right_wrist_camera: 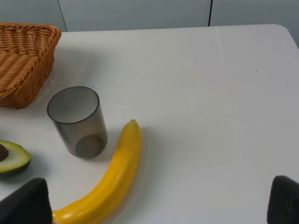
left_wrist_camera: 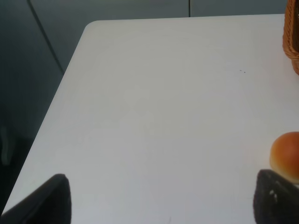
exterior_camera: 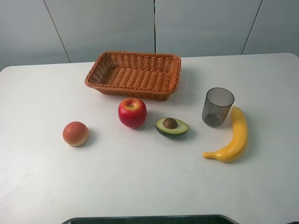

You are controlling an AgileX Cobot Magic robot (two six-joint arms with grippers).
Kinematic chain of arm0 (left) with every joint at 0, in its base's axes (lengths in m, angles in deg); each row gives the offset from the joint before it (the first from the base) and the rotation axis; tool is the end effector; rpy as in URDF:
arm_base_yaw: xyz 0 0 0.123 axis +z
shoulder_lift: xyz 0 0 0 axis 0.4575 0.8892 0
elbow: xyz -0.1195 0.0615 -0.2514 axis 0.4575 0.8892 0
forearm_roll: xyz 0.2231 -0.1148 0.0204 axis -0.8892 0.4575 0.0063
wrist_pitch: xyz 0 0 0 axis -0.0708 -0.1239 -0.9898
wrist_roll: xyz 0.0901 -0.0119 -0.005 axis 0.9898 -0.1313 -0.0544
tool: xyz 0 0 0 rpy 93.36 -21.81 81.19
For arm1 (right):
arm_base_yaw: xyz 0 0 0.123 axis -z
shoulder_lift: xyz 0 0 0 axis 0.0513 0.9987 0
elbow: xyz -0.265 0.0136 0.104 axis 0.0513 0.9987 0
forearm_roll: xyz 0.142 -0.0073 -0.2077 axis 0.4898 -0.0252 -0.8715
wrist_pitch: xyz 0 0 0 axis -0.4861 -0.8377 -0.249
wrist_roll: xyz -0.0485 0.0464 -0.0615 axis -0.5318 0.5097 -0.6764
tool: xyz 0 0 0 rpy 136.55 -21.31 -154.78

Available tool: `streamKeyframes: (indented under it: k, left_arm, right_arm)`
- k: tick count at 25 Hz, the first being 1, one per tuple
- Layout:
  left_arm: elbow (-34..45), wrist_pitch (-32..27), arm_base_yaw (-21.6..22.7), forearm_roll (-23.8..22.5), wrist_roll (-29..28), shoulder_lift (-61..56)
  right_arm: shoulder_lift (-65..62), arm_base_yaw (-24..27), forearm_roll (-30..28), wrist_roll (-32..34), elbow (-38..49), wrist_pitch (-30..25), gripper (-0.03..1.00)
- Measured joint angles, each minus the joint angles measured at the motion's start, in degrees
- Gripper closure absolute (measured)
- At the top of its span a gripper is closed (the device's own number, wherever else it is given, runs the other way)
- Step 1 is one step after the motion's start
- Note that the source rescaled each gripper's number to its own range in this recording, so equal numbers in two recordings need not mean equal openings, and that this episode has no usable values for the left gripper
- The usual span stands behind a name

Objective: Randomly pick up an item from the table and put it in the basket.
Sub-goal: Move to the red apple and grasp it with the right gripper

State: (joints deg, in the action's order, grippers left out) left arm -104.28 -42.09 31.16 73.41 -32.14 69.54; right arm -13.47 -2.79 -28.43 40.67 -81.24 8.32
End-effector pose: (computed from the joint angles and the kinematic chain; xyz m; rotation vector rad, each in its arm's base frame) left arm -0.0086 0.0111 0.2793 -0.1282 2.0442 0.1888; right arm -0.0075 0.0029 0.2767 -0.0002 2.0796 0.0422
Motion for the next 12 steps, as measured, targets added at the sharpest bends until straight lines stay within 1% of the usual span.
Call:
streamKeyframes:
  k: [12]
  left_arm:
    - [0.0, 0.0, 0.0, 0.0, 0.1, 0.0]
  right_arm:
    - [0.0, 0.0, 0.0, 0.0, 0.0, 0.0, -0.03]
